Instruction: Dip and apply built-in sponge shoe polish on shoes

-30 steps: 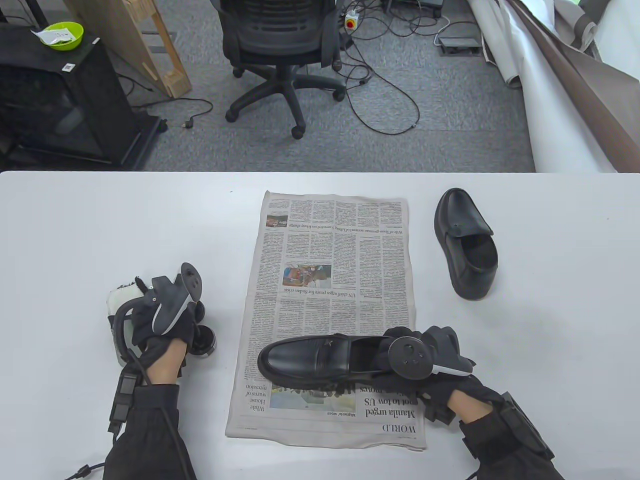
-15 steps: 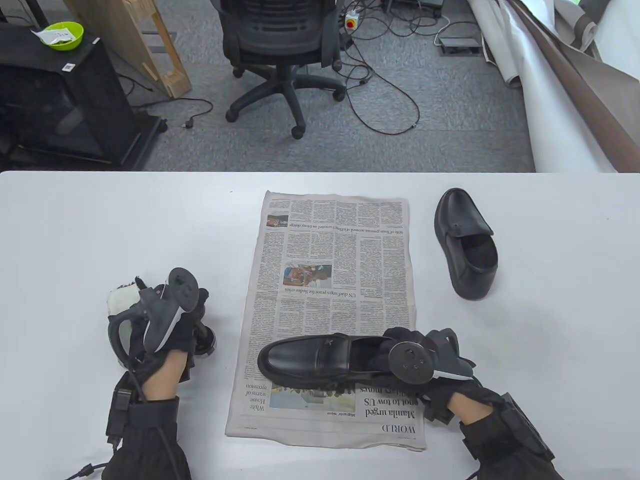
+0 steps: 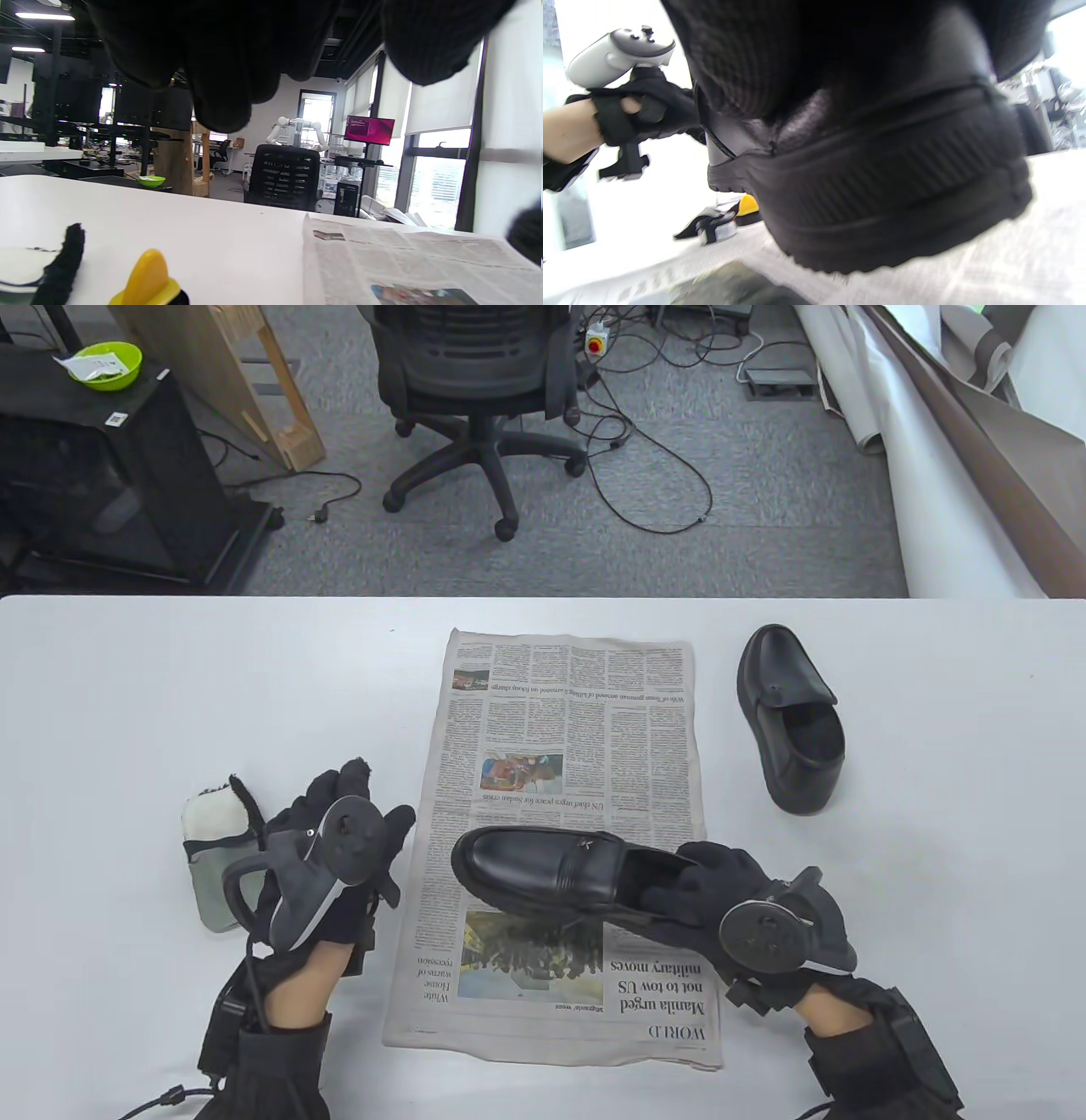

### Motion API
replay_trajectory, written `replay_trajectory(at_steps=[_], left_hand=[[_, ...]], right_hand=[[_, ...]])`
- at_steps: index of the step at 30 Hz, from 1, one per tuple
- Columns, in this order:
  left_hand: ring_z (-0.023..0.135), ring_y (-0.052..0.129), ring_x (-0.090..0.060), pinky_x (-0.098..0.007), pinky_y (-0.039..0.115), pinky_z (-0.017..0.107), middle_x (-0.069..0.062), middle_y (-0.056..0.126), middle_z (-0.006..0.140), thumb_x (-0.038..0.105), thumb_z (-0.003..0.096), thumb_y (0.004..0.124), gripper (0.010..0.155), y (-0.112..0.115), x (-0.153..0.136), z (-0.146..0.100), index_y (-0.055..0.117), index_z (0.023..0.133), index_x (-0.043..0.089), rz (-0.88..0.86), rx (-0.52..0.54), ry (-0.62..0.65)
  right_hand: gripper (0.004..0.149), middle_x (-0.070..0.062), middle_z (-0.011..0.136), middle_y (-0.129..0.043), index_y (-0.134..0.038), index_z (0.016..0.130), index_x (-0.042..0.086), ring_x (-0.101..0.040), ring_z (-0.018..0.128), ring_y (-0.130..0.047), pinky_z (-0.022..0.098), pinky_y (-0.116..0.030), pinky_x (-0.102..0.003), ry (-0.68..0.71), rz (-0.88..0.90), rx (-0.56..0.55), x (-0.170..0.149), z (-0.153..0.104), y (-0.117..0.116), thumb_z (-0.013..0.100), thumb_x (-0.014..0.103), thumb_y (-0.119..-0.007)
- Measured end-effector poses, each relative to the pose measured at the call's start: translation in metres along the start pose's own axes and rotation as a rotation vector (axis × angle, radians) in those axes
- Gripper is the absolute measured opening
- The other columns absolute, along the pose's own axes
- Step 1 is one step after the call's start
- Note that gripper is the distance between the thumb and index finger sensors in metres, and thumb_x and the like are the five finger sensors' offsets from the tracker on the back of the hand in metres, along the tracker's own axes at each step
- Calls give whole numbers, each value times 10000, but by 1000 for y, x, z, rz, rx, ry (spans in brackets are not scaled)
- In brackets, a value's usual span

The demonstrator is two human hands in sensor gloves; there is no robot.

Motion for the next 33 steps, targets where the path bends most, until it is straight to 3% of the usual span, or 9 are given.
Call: replay_trajectory(at_steps=[6,15,23,33], left_hand=[[937,858,-303,-570,671,740,-103,708,1076,635,420,795,743,5,0,-13,604,1037,269,47,91,51],[1013,754,-351,-601,607,770,-99,621,1123,662,412,770,793,19,-4,-9,533,1063,276,69,56,65],[1025,732,-361,-610,591,773,-101,597,1134,663,417,753,795,21,-2,-10,514,1069,275,62,41,77],[1044,696,-376,-617,571,780,-102,557,1152,685,402,759,836,21,5,-14,486,1080,279,63,11,124]], right_hand=[[397,3,453,-957,-966,706,311,-409,712,-953,488,-829,-493,-104,-87,-167,-15,-9,33,351,459,-868],[401,-1,401,-968,-977,703,275,-388,617,-994,408,-858,-440,-345,-314,-480,-40,-27,74,368,463,-860],[404,-13,380,-969,-982,705,238,-380,568,-1005,378,-865,-428,-554,-498,-558,-69,-38,77,384,450,-857],[408,-24,373,-971,-986,707,220,-383,558,-997,379,-858,-435,-776,-613,-574,-106,-53,73,391,442,-856]])
Point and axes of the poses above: the tracker on the back of each hand, its own x axis roughly to the thumb side, its own z axis roughly from the wrist to the fingertips, y = z × x, the point moved 1 cm from there along z, roughly from the wrist to the fingertips
